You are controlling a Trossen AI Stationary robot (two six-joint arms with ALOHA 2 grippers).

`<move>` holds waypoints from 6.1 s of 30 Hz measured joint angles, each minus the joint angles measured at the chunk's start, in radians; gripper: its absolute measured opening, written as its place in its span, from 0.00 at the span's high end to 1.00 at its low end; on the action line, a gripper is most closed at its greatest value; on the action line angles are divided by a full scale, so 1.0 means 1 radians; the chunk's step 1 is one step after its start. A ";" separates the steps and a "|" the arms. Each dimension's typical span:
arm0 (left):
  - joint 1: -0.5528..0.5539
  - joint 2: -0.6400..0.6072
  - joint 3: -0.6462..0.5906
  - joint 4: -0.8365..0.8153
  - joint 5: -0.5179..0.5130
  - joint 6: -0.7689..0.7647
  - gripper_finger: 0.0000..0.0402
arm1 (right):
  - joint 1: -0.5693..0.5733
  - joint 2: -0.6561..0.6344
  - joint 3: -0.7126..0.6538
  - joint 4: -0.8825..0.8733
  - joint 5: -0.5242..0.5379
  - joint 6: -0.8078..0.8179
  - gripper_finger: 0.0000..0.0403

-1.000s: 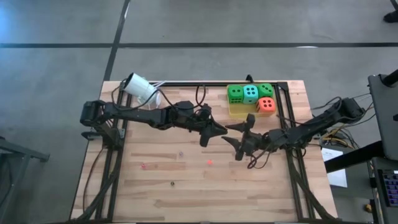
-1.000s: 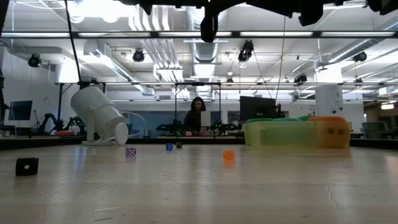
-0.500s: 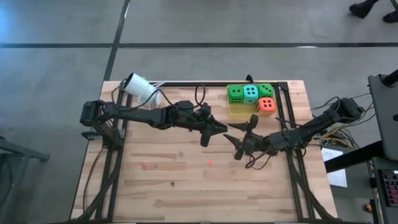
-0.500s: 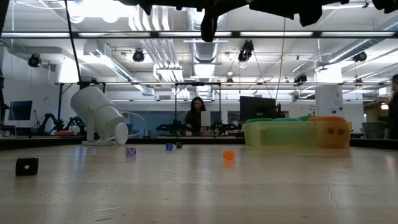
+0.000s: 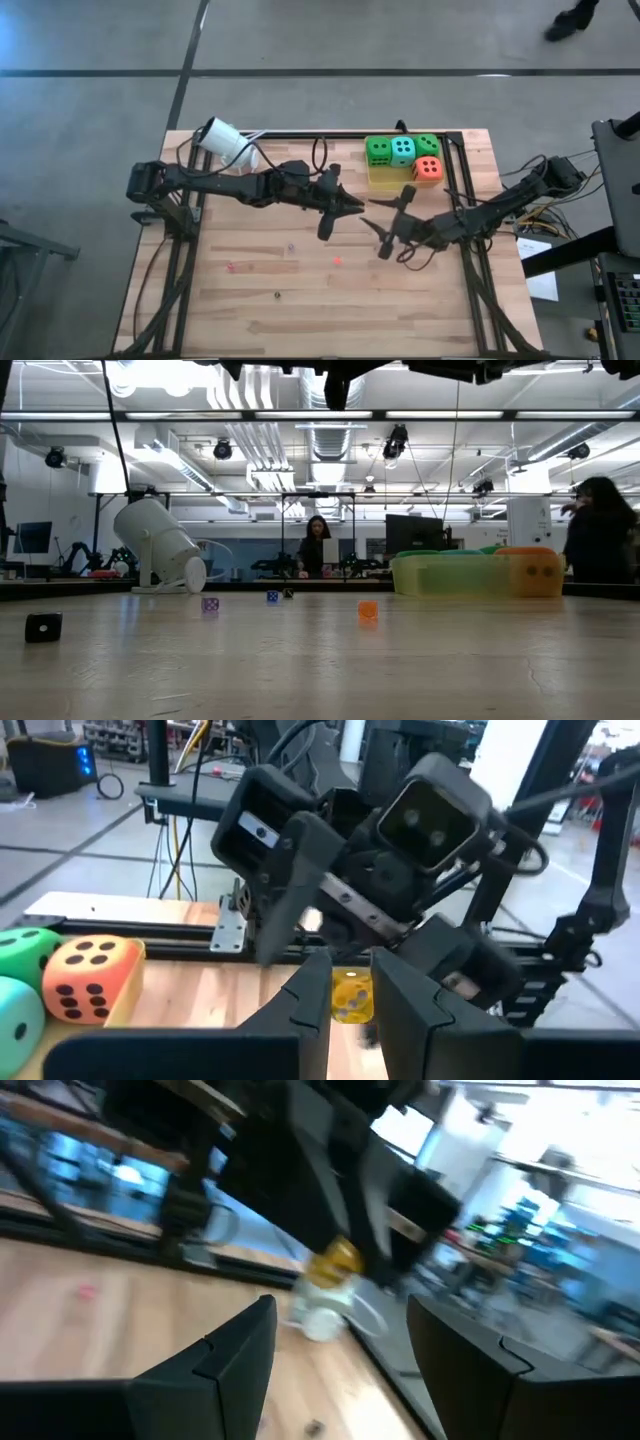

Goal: Pick & Place Dice
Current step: Put the small yellow dice into the yellow bin

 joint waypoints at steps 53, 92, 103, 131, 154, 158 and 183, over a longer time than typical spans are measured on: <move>-0.016 0.019 0.000 0.006 0.083 0.341 0.85 | -0.049 0.011 0.000 0.026 -0.227 0.134 0.46; -0.016 0.019 0.000 0.010 0.084 0.399 0.85 | -0.049 0.011 0.000 0.028 -0.236 0.122 0.70; -0.016 0.019 0.000 0.014 0.085 0.399 0.85 | -0.049 0.011 0.000 0.028 -0.235 0.110 0.74; -0.020 0.019 0.000 0.013 0.083 0.397 0.70 | -0.050 0.011 0.000 0.027 -0.233 0.104 0.77; -0.042 0.019 0.000 0.015 0.078 0.482 0.41 | -0.048 0.009 0.000 0.029 -0.229 0.097 0.77; -0.047 0.019 0.000 0.006 0.075 0.503 0.36 | -0.048 0.010 0.000 0.027 -0.227 0.097 0.77; -0.048 -0.072 0.001 -0.082 0.075 0.501 0.32 | -0.048 0.011 0.000 0.016 -0.231 0.099 0.85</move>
